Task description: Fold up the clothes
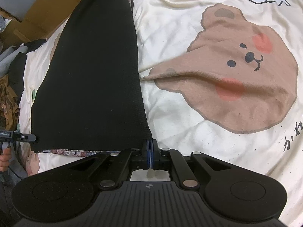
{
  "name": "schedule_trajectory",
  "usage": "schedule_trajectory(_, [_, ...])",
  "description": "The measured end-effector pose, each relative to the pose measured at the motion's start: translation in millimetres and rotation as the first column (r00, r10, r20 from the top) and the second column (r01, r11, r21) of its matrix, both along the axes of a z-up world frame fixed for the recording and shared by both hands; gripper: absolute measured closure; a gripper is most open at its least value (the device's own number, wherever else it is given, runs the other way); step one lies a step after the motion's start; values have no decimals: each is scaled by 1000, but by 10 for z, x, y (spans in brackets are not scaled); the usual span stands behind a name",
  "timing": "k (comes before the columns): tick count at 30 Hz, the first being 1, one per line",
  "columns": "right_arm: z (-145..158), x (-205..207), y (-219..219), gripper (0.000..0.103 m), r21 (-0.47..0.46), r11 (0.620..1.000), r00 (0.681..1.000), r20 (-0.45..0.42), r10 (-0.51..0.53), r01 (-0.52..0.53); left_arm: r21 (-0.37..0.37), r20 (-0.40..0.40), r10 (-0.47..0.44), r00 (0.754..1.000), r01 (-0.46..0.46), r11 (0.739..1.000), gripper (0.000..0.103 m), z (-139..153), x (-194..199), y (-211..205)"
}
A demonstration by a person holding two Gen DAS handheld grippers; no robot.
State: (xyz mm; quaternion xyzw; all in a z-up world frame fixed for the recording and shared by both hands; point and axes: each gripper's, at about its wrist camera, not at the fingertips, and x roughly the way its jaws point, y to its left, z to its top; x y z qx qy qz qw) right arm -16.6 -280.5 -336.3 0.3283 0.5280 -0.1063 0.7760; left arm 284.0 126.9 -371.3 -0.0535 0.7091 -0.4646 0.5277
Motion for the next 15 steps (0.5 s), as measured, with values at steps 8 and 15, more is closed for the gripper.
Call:
schedule_trajectory(8, [52, -2, -101, 98, 61, 997, 997, 61, -46, 42, -19, -29, 35, 999, -36, 999, 73, -61, -3, 18])
schedule_trajectory(15, [-105, -42, -268, 97, 143, 986, 994, 53, -97, 88, -12, -34, 65, 997, -66, 998, 95, -127, 3, 19])
